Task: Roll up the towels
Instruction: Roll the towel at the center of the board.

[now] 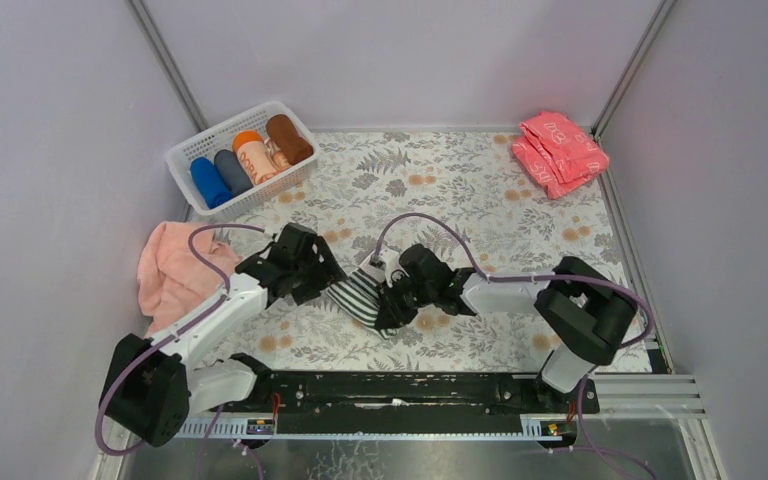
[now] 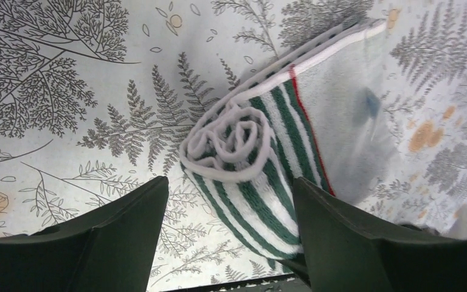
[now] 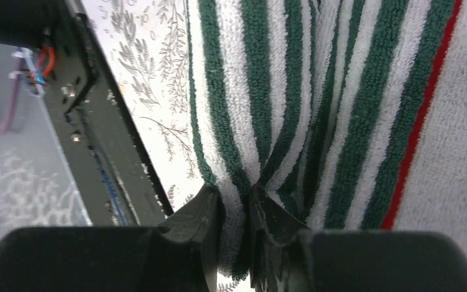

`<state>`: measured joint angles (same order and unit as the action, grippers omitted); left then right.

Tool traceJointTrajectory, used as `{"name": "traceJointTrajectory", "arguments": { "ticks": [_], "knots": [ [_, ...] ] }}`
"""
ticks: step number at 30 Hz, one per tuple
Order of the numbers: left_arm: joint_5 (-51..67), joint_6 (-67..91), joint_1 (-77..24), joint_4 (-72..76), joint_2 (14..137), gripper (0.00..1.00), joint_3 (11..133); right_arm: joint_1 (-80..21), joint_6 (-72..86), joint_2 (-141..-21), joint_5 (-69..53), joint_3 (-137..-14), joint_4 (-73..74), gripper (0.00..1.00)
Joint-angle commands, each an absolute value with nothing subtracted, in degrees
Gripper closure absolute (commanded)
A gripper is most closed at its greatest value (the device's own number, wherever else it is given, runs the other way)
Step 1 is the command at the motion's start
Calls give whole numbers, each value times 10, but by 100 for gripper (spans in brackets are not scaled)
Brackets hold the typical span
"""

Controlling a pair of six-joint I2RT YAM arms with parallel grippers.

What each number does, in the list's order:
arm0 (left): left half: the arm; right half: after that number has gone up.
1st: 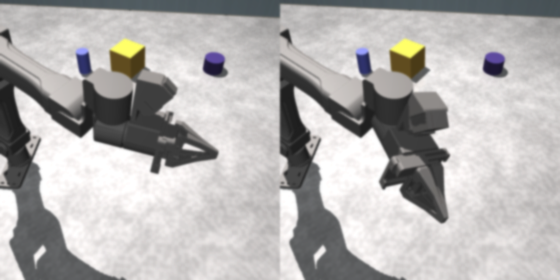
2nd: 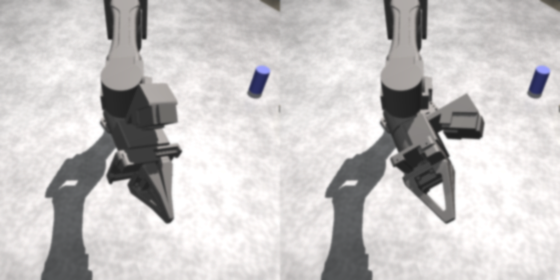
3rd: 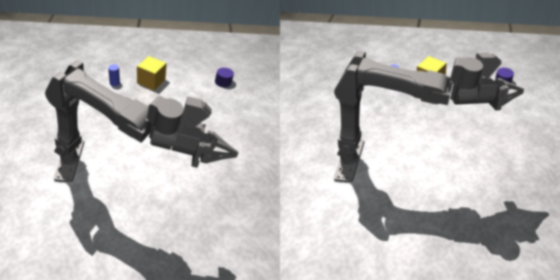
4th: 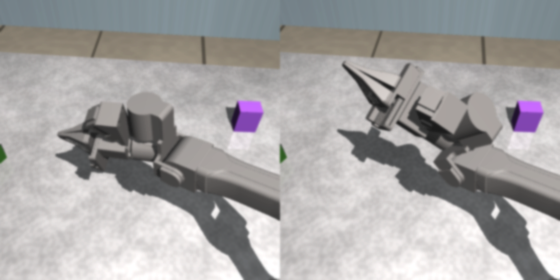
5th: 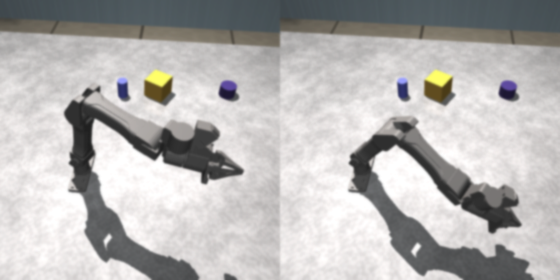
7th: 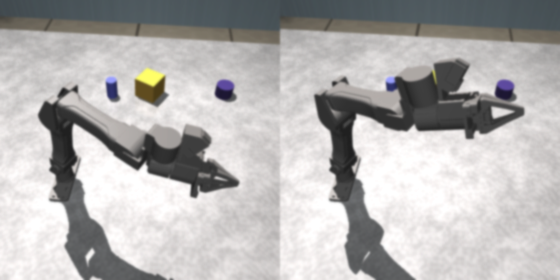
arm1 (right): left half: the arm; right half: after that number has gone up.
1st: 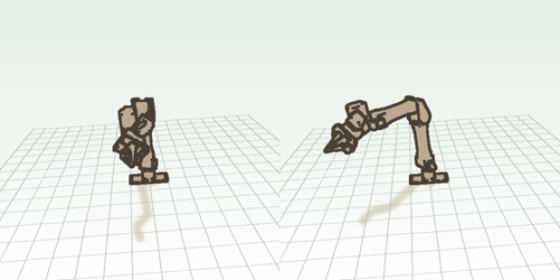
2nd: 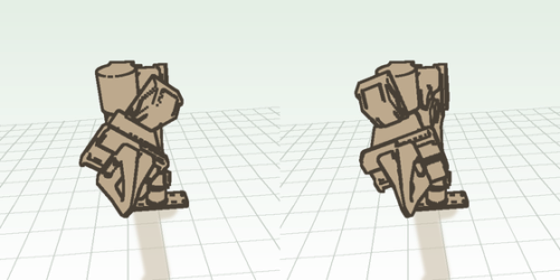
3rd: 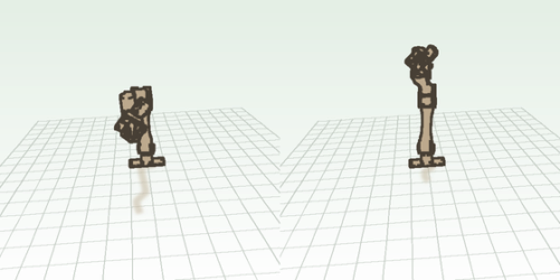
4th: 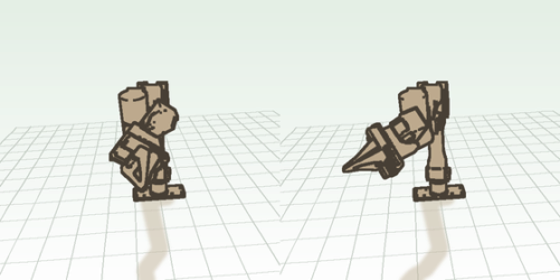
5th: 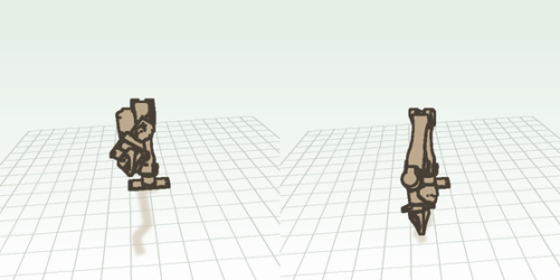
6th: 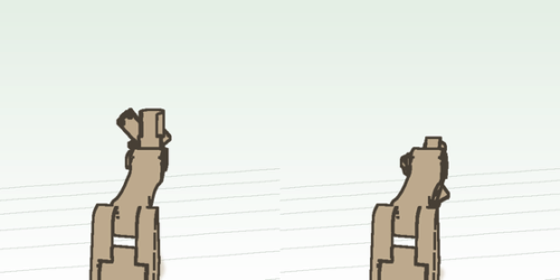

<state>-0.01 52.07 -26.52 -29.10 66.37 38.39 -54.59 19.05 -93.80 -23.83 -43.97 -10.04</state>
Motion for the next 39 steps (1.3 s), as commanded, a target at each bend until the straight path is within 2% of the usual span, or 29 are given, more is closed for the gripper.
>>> {"name": "traceJointTrajectory", "arguments": {
  "ticks": [1, 10, 20, 23, 28, 31, 34, 39],
  "knots": [
    [-1, 535, -262, -300, 624, 24, 379, -513, 278, -998, -393, -394, -149, 97],
    [65, 554, -269, -240, 628, 20, 344, -455, 381, -1077, -480, -345, -295, 97],
    [40, 554, -275, -184, 731, 20, 337, -443, 399, -1111, -483, -340, -314, 97],
    [34, 550, -276, -171, 767, 24, 335, -443, 379, -1094, -463, -344, -281, 96],
    [29, 543, -278, -158, 805, 40, 324, -443, 350, -1053, -429, -353, -225, 92],
    [29, 537, -279, -157, 818, 48, 321, -450, 327, -1029, -393, -363, -177, 86],
    [28, 531, -282, -159, 825, 56, 321, -466, 294, -987, -337, -379, -112, 76],
    [28, 521, -286, -167, 835, 66, 325, -506, 248, -889, -219, -409, -13, 51]
  ]
}}
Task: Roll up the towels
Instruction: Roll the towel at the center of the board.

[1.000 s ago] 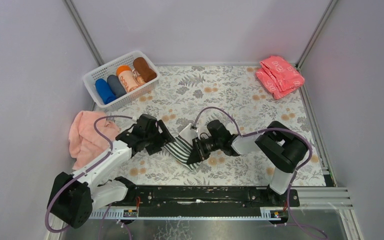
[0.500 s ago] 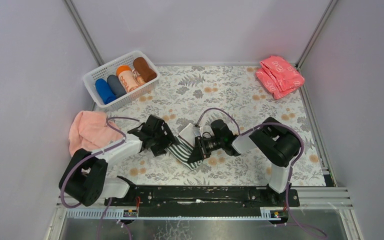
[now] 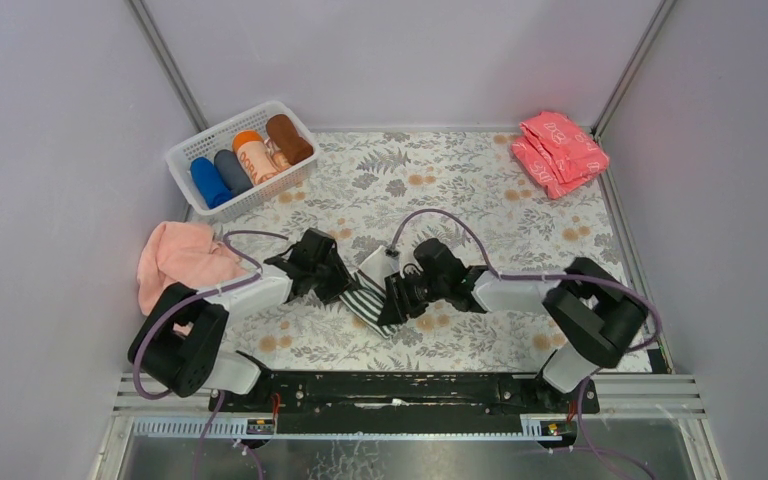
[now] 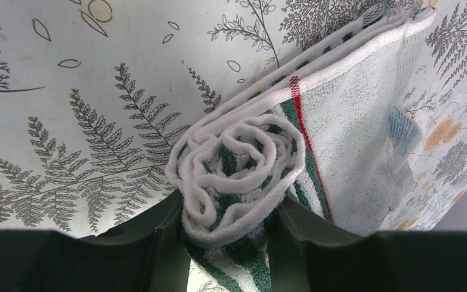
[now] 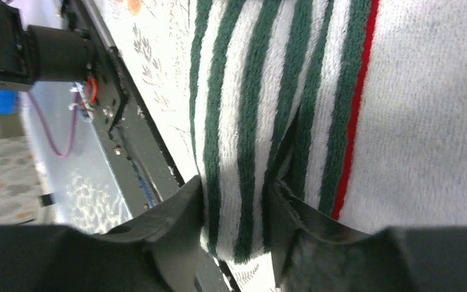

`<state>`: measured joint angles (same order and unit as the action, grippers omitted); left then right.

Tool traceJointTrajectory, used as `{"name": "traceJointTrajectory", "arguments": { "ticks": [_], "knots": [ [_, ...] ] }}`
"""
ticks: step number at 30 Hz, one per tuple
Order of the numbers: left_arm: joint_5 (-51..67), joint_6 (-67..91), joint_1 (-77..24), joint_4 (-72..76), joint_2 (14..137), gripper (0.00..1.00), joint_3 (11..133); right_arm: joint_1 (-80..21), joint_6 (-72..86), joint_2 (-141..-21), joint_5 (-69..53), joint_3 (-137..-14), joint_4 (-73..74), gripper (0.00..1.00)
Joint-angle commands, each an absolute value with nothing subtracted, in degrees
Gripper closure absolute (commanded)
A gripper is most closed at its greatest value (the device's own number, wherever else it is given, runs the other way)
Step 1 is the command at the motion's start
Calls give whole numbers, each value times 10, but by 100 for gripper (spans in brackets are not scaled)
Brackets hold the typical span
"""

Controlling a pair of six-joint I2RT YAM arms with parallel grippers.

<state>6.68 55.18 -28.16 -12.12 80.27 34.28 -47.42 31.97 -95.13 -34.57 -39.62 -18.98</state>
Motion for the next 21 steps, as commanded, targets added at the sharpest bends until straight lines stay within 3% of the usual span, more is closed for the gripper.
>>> {"name": "traceJointTrajectory", "arguments": {
  "ticks": [1, 8, 14, 21],
  "knots": [
    [30, 520, -286, -168, 837, 67, 327, -516, 237, -873, -189, -418, 9, 47],
    [24, 510, -290, -189, 841, 68, 344, -633, 171, -799, 57, -494, 137, 28],
    [25, 508, -290, -197, 838, 67, 348, -733, 135, -807, 207, -548, 152, 22],
    [27, 506, -290, -204, 839, 67, 355, -800, 88, -908, 317, -613, 157, 21]
  ]
}}
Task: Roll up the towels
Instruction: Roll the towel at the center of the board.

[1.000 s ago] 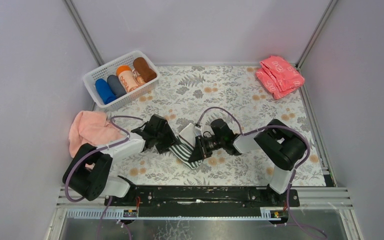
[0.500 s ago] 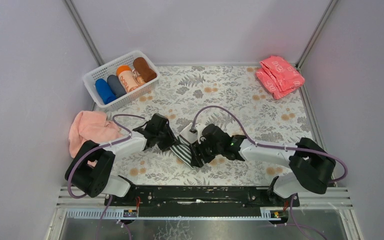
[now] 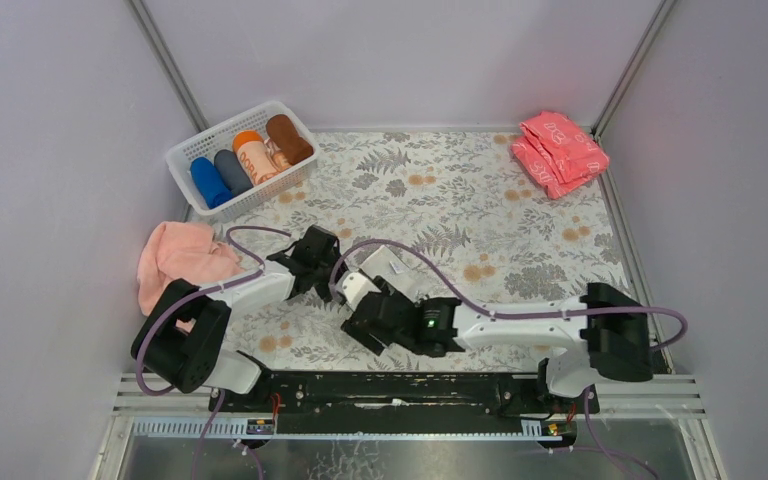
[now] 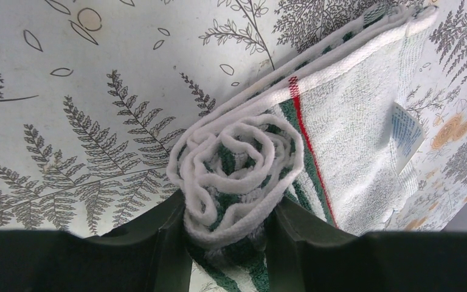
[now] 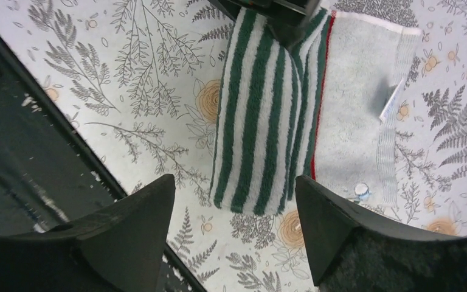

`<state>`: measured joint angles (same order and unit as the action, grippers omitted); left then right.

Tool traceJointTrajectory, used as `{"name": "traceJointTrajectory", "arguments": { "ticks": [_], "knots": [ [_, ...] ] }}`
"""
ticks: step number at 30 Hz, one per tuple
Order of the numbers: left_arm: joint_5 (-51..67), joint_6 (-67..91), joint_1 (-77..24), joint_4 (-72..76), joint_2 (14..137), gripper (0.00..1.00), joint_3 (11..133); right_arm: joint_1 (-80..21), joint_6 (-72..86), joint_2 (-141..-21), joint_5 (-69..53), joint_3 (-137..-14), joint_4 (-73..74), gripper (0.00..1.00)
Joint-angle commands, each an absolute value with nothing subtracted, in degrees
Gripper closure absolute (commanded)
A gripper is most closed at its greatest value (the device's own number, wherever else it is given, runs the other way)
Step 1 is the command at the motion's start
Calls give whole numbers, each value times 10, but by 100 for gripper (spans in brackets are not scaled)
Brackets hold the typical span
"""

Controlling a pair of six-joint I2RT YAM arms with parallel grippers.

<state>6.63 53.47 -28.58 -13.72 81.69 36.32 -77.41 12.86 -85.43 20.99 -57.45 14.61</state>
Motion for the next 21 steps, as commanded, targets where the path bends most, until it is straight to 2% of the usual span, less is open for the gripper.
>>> {"name": "traceJointTrajectory", "arguments": {
  "ticks": [1, 9, 12, 17, 21],
  "knots": [
    [26, 506, -291, -205, 838, 67, 355, -804, 85, -925, 322, -620, 158, 21],
    [21, 504, -291, -212, 834, 66, 355, -810, 94, -1037, 358, -627, 180, 23],
    [15, 501, -291, -216, 835, 66, 356, -810, 109, -1043, 345, -607, 184, 28],
    [7, 499, -290, -222, 835, 65, 359, -809, 126, -1047, 293, -571, 180, 42],
    [-11, 493, -288, -244, 827, 62, 365, -801, 127, -1067, 246, -563, 188, 59]
  ]
}}
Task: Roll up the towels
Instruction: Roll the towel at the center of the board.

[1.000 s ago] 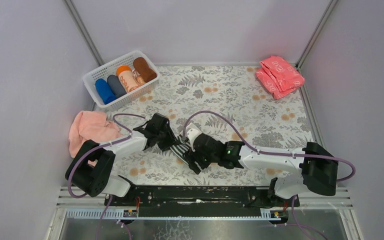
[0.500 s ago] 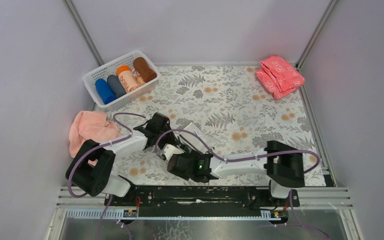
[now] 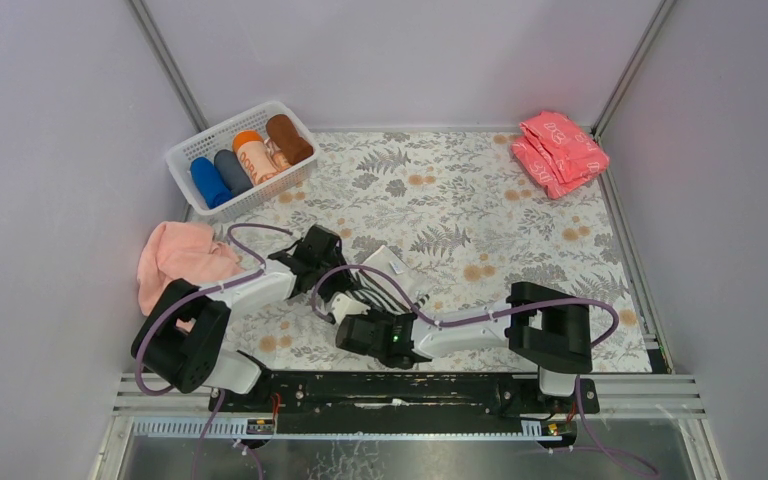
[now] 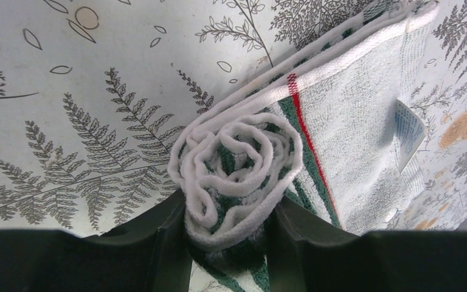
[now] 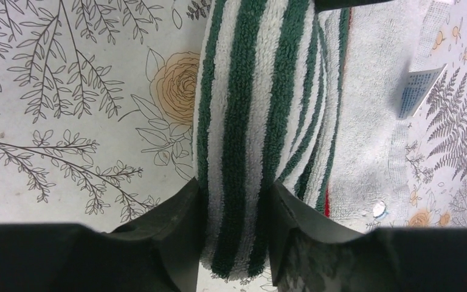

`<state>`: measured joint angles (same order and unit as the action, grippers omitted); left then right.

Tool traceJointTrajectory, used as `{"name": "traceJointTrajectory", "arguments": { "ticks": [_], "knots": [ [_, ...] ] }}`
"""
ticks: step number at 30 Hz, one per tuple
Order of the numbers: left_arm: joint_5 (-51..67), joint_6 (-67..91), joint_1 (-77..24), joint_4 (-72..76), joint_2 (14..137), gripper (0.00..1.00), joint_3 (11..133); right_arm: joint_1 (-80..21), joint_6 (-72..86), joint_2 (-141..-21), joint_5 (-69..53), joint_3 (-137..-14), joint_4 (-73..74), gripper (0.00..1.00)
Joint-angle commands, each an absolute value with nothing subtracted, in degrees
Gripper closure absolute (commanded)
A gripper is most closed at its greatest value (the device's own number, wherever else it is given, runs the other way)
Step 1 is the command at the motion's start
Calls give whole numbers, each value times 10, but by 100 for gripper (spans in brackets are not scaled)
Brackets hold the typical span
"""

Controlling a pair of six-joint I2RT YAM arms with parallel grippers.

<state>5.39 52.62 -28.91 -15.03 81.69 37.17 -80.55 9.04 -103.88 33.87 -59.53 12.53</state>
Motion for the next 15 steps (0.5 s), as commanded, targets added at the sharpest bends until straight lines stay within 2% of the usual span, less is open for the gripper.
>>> {"name": "traceJointTrajectory", "arguments": {
  "ticks": [1, 4, 10, 15],
  "knots": [
    [-15, 491, -285, -250, 821, 61, 365, -798, 126, -1069, 236, -561, 186, 62],
    [-19, 486, -260, -261, 790, 61, 350, -792, 124, -1056, 195, -549, 165, 74],
    [0, 474, -220, -269, 746, 60, 325, -744, 124, -991, 52, -500, 68, 89],
    [19, 492, -219, -257, 712, 43, 325, -688, 135, -956, -85, -459, -8, 97]
  ]
}}
